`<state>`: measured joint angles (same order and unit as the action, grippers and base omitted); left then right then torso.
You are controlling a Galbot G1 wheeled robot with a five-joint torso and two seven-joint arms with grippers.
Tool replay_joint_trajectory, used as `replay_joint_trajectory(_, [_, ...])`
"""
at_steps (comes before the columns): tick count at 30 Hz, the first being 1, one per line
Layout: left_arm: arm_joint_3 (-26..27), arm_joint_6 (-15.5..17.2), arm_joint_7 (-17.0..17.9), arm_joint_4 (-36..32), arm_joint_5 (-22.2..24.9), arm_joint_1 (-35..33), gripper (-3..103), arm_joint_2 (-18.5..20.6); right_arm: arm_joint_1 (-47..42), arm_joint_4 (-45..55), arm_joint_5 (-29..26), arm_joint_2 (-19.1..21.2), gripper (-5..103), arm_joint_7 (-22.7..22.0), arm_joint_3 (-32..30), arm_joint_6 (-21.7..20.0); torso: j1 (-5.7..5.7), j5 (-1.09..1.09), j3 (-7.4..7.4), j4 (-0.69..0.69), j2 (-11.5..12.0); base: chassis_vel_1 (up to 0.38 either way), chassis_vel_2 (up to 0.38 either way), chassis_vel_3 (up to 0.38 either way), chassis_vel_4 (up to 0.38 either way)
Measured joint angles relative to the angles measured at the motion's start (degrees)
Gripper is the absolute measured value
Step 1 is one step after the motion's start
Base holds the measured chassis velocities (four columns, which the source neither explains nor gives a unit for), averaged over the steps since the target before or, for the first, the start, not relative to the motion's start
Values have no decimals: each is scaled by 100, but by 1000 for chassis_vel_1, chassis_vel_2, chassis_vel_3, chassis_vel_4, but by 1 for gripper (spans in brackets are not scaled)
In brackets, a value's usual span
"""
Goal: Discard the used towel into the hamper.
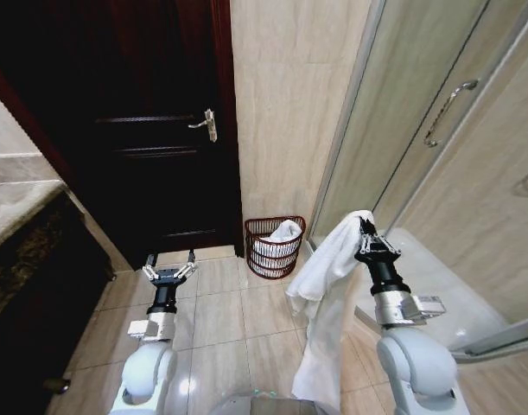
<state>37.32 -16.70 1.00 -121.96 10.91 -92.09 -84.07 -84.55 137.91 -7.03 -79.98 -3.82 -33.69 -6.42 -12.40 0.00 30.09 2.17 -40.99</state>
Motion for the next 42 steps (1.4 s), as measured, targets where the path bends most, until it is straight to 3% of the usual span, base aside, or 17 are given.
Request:
replay_joint_trajectory(24, [-15,-94,0,71,4,3,100,-42,79,-43,-122,29,2,10,91,89,8,-1,-19,-1,42,-69,103,69,-95])
replay_joint_trajectory(32, [21,-423,10,385,12,15,100,-197,801,-298,-615,443,2,-120,150,-152,23,0,-30,1,49,13,-32,-11,29])
replay_joint_trajectory(42, [-67,-411,-83,742,-97,157,100,-518,1797,77,-2110,1518,2,-705,-84,-632,23,0,-34,0,60,0,0,0,0])
